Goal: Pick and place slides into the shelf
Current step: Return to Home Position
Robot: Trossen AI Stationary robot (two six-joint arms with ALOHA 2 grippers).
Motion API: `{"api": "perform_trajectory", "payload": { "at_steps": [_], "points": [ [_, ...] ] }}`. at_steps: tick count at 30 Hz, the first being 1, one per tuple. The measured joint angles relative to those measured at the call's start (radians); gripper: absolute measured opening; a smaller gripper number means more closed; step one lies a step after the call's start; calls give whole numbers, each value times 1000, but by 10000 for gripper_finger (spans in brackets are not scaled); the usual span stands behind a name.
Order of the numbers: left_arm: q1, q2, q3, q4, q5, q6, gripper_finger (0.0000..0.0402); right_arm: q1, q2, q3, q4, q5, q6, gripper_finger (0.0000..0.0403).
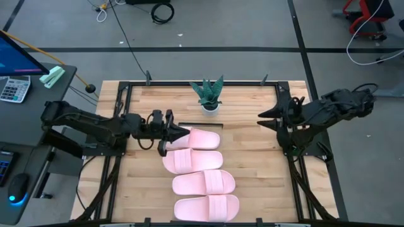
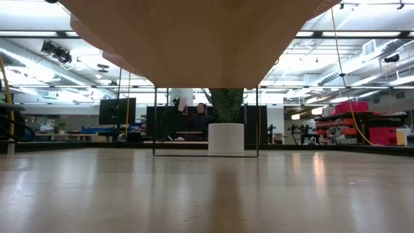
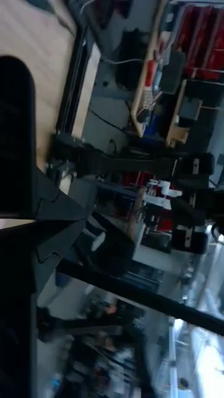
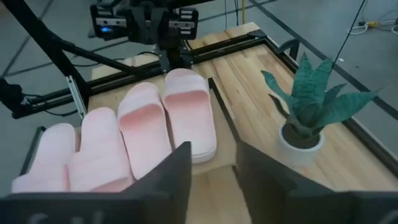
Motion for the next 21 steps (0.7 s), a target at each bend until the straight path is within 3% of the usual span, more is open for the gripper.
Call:
{"api": "perform_trajectory", "payload": {
  "at_steps": [8, 21],
  "points": [
    [37, -180, -97, -25, -1, 84, 3, -1, -46, -118, 130, 3, 49, 10],
    [88, -554, -246, -226, 0, 80, 1, -93, -23, -123, 174, 11, 95, 4]
  ]
}}
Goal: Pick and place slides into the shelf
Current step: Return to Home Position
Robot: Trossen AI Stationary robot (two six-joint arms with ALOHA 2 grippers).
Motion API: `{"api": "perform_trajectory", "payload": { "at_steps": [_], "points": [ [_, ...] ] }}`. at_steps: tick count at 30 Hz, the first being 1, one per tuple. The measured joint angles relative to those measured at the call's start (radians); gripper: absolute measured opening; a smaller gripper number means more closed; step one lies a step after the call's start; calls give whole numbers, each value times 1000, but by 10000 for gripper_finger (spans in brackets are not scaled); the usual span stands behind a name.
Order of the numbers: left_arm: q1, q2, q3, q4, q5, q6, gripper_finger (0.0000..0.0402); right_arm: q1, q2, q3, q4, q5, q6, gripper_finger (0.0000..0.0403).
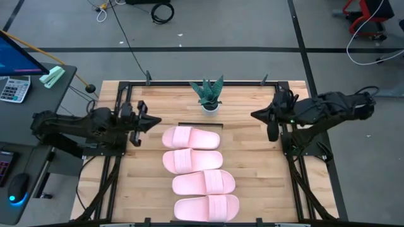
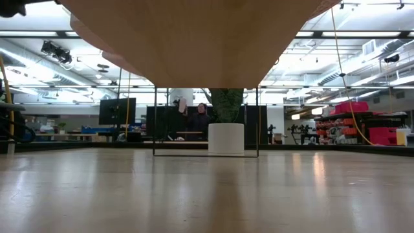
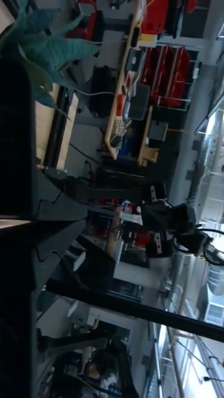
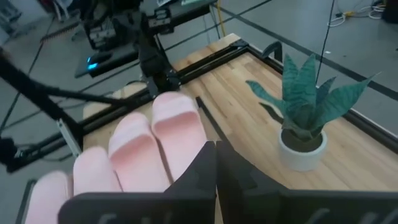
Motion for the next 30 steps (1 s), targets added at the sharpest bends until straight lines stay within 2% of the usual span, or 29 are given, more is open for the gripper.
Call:
{"api": "perform_trajectory", "payload": {
  "at_steps": [14, 30],
  "points": [
    [4, -246, -218, -6, -71, -46, 1, -76, 1, 0, 55, -21, 56, 2],
    [4, -479, -372, -11, -107, -42, 0, -98, 1, 0, 54, -21, 132, 0]
  ]
}}
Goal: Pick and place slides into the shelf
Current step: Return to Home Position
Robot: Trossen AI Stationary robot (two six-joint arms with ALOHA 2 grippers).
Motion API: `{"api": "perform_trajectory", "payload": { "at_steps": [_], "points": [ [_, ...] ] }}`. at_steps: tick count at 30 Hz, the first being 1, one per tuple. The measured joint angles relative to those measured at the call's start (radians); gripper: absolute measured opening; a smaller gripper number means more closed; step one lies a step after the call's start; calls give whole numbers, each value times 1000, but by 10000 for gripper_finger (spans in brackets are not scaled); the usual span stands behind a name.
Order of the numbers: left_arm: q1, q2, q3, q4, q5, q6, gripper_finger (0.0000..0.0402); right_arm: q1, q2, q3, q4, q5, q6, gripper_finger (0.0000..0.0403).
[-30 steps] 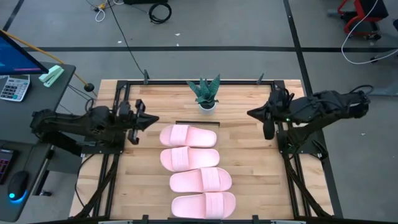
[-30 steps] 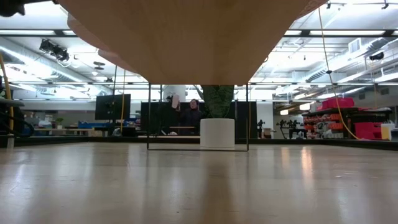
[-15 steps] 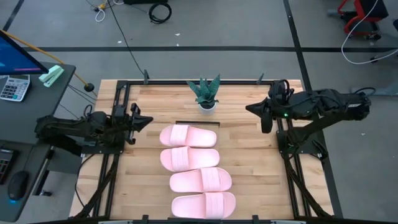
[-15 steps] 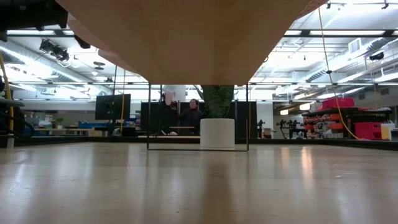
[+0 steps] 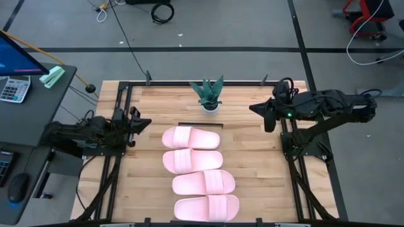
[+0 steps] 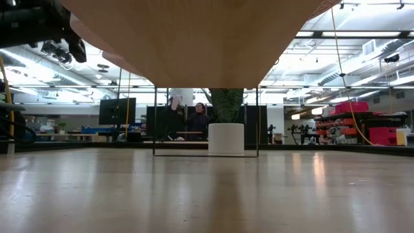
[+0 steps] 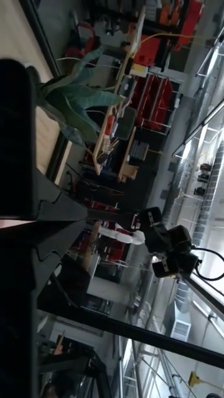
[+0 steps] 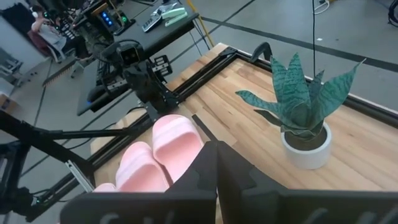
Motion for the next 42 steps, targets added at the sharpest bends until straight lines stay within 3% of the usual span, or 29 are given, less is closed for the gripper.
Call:
{"api": "perform_trajectory", "payload": {
  "at_steps": [6, 11, 18, 27, 34, 42],
  "points": [
    [0, -62, -42, -26, 11, -26, 0, 0, 0, 0, 0, 4, 29, 0],
    [0, -65, -42, -50, 92, -26, 0, 0, 0, 0, -1, 4, 49, 0],
    [0, -64, -43, -263, 185, -61, 0, -3, 0, 0, -3, 4, 51, 0],
    [0, -64, -43, -344, 184, -75, 0, -3, 0, 0, -10, 4, 43, 0],
    [-1, -43, -43, -372, 243, -88, 1, -3, 0, 0, -11, 4, 17, 0],
    [0, -2, -43, -374, 242, -107, 34, 10, -42, 0, -90, 4, -47, 0]
  ]
}}
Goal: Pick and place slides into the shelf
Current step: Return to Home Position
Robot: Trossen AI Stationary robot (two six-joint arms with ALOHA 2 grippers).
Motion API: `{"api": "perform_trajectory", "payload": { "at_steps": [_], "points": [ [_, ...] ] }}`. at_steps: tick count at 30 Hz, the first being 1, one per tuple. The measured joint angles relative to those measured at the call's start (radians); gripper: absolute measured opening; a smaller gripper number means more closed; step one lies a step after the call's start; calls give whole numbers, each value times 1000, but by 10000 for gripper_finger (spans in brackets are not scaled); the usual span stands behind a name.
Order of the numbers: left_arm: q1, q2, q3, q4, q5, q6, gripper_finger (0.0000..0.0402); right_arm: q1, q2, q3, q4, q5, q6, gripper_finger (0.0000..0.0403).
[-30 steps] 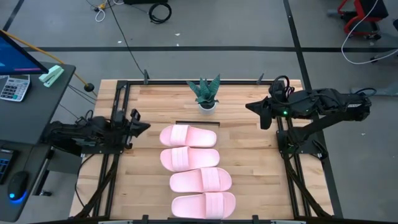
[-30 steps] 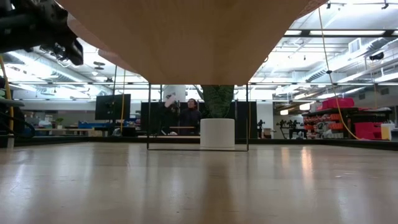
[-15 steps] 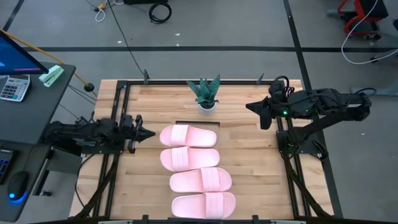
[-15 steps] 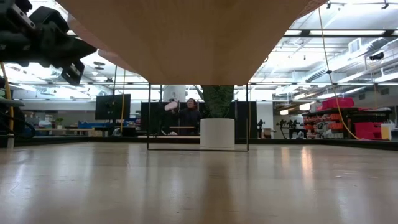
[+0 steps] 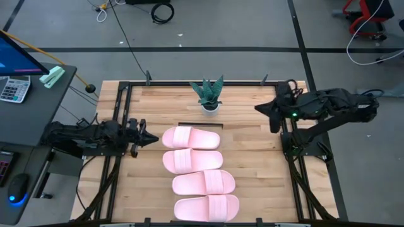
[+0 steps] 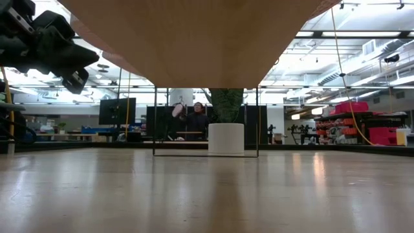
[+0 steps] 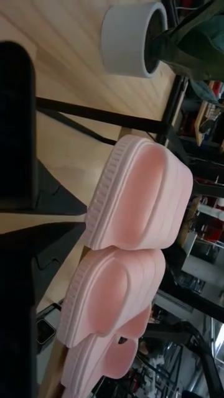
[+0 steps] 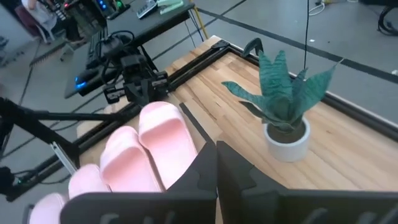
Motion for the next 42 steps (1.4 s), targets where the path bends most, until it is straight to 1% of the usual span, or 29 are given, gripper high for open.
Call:
{"api": "perform_trajectory", "payload": {
  "at_steps": [4, 7, 11, 17, 20, 22, 27, 30, 35, 39, 42],
  "points": [
    [0, -1, -1, 16, 0, 8, 43, 0, -65, -8, -31, 2, -44, 0],
    [0, -1, -1, 33, 3, 7, 46, 0, -143, -72, -24, 2, -63, 0],
    [0, -1, -1, 36, 3, 7, 44, -1, -306, -252, 37, -3, -64, 0],
    [0, -1, -1, 42, 2, 7, 35, -1, -570, -531, 266, -33, -93, 0],
    [0, -1, -1, 44, 2, 7, 31, -1, -674, -654, 358, -54, -121, 0],
    [0, -1, -1, 44, 0, 7, 30, -1, -731, -722, 412, -89, -133, 0],
    [0, -1, -1, 45, -1, 7, 34, -1, -818, -854, 446, -210, -150, 0],
    [0, -1, -1, 46, -1, 7, 40, -1, -852, -919, 462, -258, -165, 0],
    [0, -1, -1, 46, -1, 7, 43, -1, -920, -1024, 555, -266, -211, 0],
    [0, -1, -1, 47, -1, 7, 38, -3, -973, -1099, 613, -269, -219, 0],
    [0, -1, -1, 47, -1, 7, 33, -5, -972, -1131, 616, -296, -220, 0]
  ]
}}
